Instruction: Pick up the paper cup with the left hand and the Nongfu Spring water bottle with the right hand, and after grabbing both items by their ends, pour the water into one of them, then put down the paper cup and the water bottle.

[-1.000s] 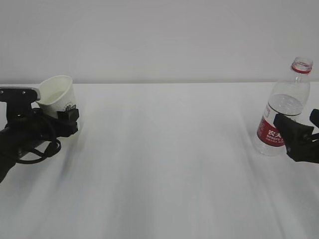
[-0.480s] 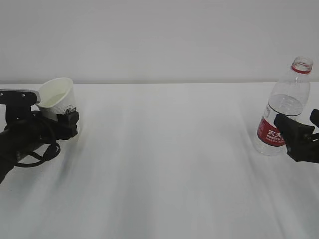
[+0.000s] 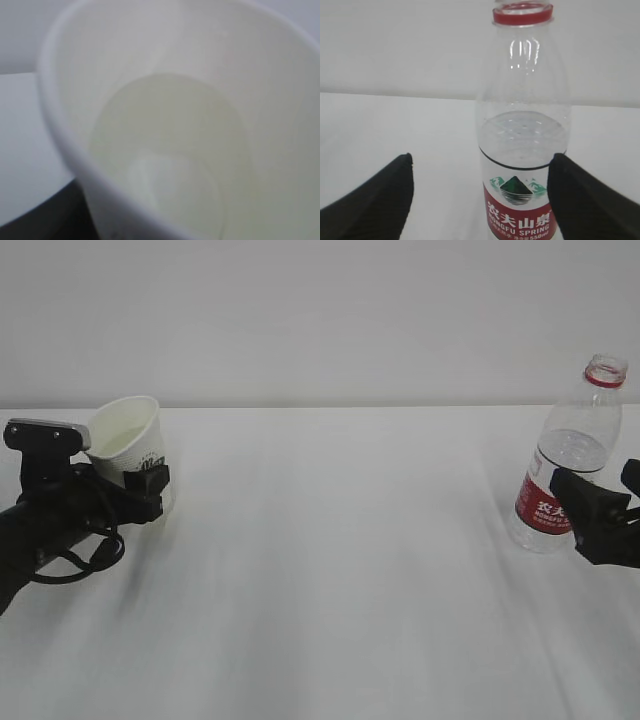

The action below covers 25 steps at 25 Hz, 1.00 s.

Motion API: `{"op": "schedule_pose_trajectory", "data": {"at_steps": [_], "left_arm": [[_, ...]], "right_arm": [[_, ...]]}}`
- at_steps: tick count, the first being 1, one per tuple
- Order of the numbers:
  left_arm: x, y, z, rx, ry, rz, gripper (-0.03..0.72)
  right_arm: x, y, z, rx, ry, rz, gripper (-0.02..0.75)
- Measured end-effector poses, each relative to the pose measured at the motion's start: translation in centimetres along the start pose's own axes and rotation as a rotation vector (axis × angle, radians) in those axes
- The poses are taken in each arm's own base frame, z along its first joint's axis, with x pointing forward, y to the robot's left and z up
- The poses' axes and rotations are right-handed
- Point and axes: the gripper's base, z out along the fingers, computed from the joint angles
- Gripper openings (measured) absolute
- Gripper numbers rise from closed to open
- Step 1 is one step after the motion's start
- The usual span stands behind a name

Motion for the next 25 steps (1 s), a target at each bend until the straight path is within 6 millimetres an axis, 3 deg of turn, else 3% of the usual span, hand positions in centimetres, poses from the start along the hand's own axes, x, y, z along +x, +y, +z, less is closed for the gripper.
{"op": "schedule_pose_trajectory", "data": {"at_steps": [12, 25], "left_arm": [[1.9, 0.2, 0.3, 0.002, 0.020, -0.004, 0.491], [2.1, 0.2, 0.4, 0.000, 0.007, -0.007, 0.491]], "right_arm": [[0.0, 0.0, 0.0, 0.000, 0.000, 0.000, 0.623], [0.0, 0.0, 0.0, 0.000, 0.000, 0.000, 0.610]]}}
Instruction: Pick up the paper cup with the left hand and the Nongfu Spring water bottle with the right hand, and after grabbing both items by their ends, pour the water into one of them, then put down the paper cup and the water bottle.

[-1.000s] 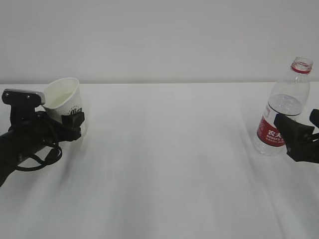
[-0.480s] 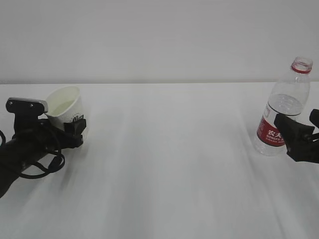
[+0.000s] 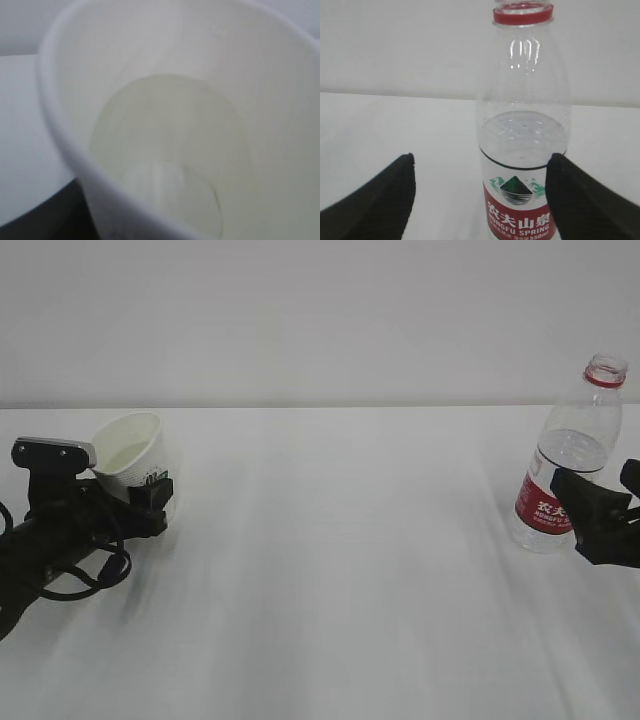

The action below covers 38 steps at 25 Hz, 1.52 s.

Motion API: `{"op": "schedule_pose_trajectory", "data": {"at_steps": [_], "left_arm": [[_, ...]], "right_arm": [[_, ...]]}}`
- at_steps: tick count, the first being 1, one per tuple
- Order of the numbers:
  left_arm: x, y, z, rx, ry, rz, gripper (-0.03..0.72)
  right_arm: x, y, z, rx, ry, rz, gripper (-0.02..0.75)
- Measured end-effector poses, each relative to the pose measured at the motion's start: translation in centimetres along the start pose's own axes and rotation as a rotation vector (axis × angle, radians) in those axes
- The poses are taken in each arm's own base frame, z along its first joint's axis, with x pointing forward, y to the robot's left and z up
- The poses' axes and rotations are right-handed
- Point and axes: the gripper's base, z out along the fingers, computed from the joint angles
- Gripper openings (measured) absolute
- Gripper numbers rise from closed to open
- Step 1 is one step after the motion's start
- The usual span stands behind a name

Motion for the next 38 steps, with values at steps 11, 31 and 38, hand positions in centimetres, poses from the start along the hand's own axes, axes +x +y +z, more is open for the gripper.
{"op": "schedule_pose_trajectory", "data": {"at_steps": [11, 31, 38], "left_arm": [[0.1, 0.0, 0.0, -0.002, -0.001, -0.142, 0.686], [0.5, -0.1, -1.1, 0.002, 0.029, -0.150, 0.685], [0.6, -0.2, -2.1, 0.003, 0.046, -0.150, 0.671]], "right_arm": [[0.0, 0.0, 0.0, 0.000, 0.000, 0.000, 0.607], [0.0, 0.0, 0.0, 0.004, 0.000, 0.002, 0.596], [0.0, 0.0, 0.0, 0.005, -0.001, 0.002, 0.596]]}}
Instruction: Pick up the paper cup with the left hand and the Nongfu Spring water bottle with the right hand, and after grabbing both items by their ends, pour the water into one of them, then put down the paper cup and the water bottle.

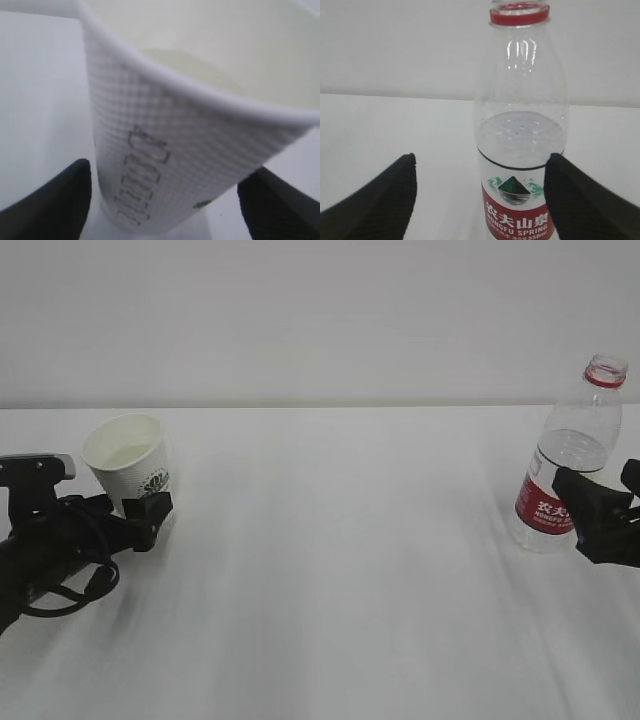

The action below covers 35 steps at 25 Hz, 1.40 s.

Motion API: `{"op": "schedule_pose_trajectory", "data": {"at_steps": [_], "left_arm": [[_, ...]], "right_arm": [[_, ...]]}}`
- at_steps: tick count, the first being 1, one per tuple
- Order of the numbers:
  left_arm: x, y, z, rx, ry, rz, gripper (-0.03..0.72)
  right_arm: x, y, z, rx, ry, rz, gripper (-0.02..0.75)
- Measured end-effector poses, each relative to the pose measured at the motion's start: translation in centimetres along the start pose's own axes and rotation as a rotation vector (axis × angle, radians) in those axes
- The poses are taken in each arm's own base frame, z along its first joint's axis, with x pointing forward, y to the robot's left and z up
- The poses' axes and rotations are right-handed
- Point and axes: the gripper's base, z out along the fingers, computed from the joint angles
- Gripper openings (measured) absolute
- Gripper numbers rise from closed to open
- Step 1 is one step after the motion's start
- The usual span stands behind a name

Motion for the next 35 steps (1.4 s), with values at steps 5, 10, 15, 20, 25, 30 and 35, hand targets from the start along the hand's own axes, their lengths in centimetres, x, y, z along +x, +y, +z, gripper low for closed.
{"op": "schedule_pose_trajectory", "data": {"at_steps": [5, 10, 15, 20, 25, 30, 35], "left_arm": [[-0.3, -0.2, -1.1, -0.001, 0.003, 0.000, 0.655], [-0.5, -0.3, -2.0, 0.001, 0.003, -0.002, 0.607], [-0.8, -0.6, -2.3, 0.027, 0.001, 0.009, 0.591], [-1.0, -0.9, -2.6, 0.051, -0.002, 0.019, 0.590], [-1.4, -1.1, -2.7, 0.057, -0.017, 0.022, 0.589], [-1.5, -1.2, -3.5, 0.060, -0.012, 0.023, 0.589], [-0.5, -1.1, -5.4, 0.051, 0.035, 0.018, 0.580]], "right_arm": [[0.0, 0.0, 0.0, 0.000, 0.000, 0.000, 0.596], [0.0, 0.0, 0.0, 0.000, 0.000, 0.000, 0.594], [0.0, 0.0, 0.0, 0.000, 0.000, 0.000, 0.594], [0.0, 0.0, 0.0, -0.002, 0.000, -0.001, 0.594], [0.0, 0.0, 0.0, -0.002, 0.000, -0.001, 0.594], [0.0, 0.0, 0.0, -0.002, 0.000, -0.001, 0.594], [0.0, 0.0, 0.0, -0.005, -0.001, -0.002, 0.594]]}}
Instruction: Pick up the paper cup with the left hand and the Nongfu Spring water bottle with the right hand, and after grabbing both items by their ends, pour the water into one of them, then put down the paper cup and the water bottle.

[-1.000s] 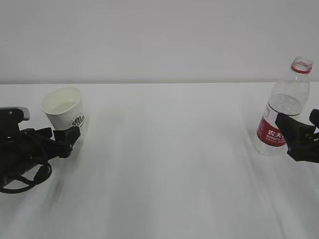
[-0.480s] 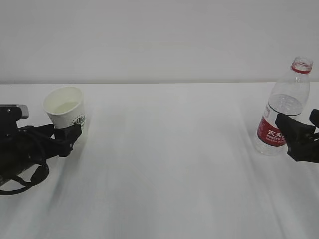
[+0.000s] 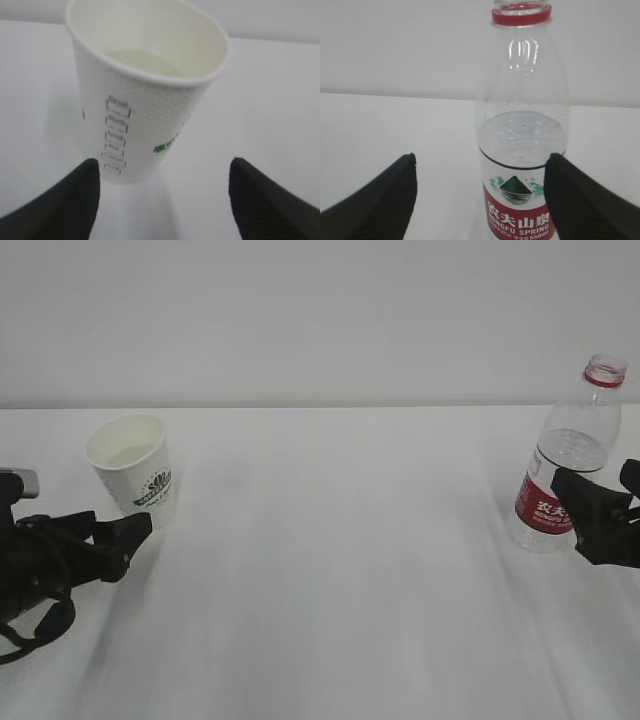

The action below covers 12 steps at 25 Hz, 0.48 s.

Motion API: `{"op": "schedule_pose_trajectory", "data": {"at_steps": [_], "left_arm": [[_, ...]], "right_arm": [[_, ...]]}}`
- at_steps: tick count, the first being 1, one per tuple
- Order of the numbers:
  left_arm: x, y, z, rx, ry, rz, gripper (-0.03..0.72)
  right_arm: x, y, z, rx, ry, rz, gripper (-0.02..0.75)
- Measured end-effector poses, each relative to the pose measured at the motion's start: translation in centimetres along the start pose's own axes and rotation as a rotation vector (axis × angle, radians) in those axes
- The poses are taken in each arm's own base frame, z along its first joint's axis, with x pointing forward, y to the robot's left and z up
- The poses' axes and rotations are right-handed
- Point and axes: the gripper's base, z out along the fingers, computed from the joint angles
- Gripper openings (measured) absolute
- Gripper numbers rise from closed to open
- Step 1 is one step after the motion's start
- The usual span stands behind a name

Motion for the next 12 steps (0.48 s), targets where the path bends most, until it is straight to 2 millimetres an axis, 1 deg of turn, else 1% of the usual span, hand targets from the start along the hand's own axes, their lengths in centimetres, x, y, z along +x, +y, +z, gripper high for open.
{"op": "schedule_pose_trajectory", "data": {"at_steps": [5, 12], "left_arm": [[1.1, 0.0, -1.6, -0.011, 0.054, -0.008, 0.579], [1.0, -0.1, -1.9, -0.005, 0.053, -0.009, 0.577]], "right_arm": [[-0.1, 0.4, -0.1, -0.045, -0.002, -0.022, 0.594], [-1.3, 0.2, -0.5, -0.006, -0.064, -0.016, 0.594]]}}
